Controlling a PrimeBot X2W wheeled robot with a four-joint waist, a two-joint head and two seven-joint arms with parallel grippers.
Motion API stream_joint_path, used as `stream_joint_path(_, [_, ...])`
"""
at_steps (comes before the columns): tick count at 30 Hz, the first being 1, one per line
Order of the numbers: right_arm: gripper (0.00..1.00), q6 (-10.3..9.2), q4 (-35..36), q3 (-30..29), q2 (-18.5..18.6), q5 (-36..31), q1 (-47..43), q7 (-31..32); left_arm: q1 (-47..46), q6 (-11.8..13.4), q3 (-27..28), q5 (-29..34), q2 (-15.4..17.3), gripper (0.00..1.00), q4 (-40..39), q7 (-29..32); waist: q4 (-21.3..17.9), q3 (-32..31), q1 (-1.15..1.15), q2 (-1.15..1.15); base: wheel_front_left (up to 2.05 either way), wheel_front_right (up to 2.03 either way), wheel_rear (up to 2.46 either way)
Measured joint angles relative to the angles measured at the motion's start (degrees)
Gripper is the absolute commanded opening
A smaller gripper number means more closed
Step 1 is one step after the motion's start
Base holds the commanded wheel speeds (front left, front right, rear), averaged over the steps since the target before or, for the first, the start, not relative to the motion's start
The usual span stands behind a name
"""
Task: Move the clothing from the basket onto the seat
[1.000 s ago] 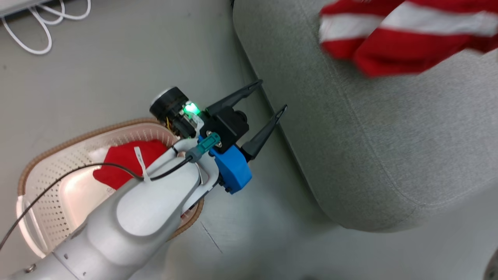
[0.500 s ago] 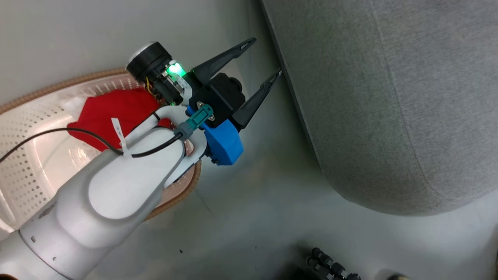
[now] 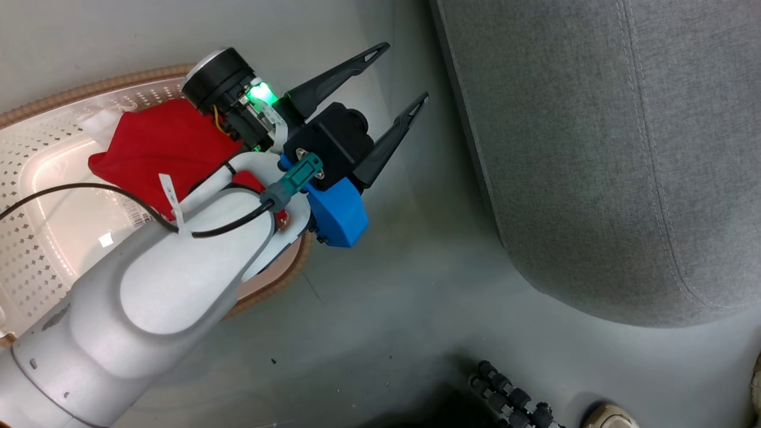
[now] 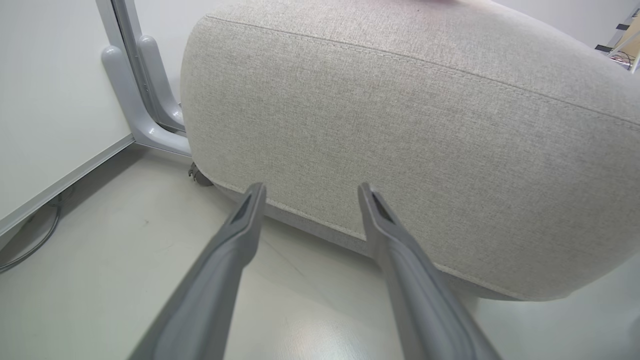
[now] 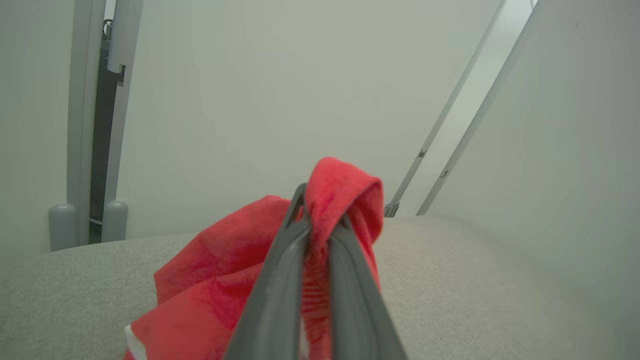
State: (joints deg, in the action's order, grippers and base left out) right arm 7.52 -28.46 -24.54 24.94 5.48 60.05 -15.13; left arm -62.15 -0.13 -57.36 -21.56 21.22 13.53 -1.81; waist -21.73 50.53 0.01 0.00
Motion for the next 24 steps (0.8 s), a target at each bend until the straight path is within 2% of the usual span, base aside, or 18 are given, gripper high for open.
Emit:
stream_joint_path(11, [0.00, -0.01, -5.77, -0.12, -7.97, -5.67, -2.10, 0.00, -0.62, 0.48, -0.32, -0.05, -0.30, 1.00, -0.05, -0.13, 0.60, 0.37, 0.00, 0.00, 0.00, 0.00, 0.00])
stream_joint_path(18, [0.00, -0.01, -6.60, -0.67, -9.50, -5.42, -5.53, 0.01, -0.66, 0.48, -0.53, -0.49, -0.51, 1.00, 0.67, -0.85, 0.42, -0.67, 0.00, 0.00, 0.00, 0.00, 0.00])
stream_joint_path(19, [0.40, 0.00, -6.64, -0.81, -9.51, -5.37, -6.00, 0.01, -0.66, 0.48, -0.55, -0.58, -0.54, 1.00, 0.85, -1.02, 0.43, -0.95, 0.00, 0.00, 0.00, 0.00, 0.00])
stream_joint_path(20, [0.95, 0.00, -6.66, -1.42, -9.44, -5.00, -6.70, 0.01, -0.65, 0.49, -0.56, -0.62, -0.64, 1.00, 1.13, -1.45, 0.45, -1.62, -0.01, 0.00, 0.00, 0.00, 0.00])
stream_joint_path(21, [1.00, 0.00, -6.66, -1.42, -9.44, -5.00, -6.70, 0.01, -0.65, 0.49, -0.56, -0.62, -0.64, 1.00, 1.13, -1.45, 0.45, -1.62, -0.01, 0.00, 0.00, 0.00, 0.00])
stream_joint_path(24, [1.00, 0.00, -5.73, -1.44, -8.96, -5.08, -9.34, 0.01, -0.20, 0.67, -0.60, -1.09, -1.43, 1.00, 2.02, -2.93, 0.62, -3.57, 0.00, 0.00, 0.00, 0.00, 0.00])
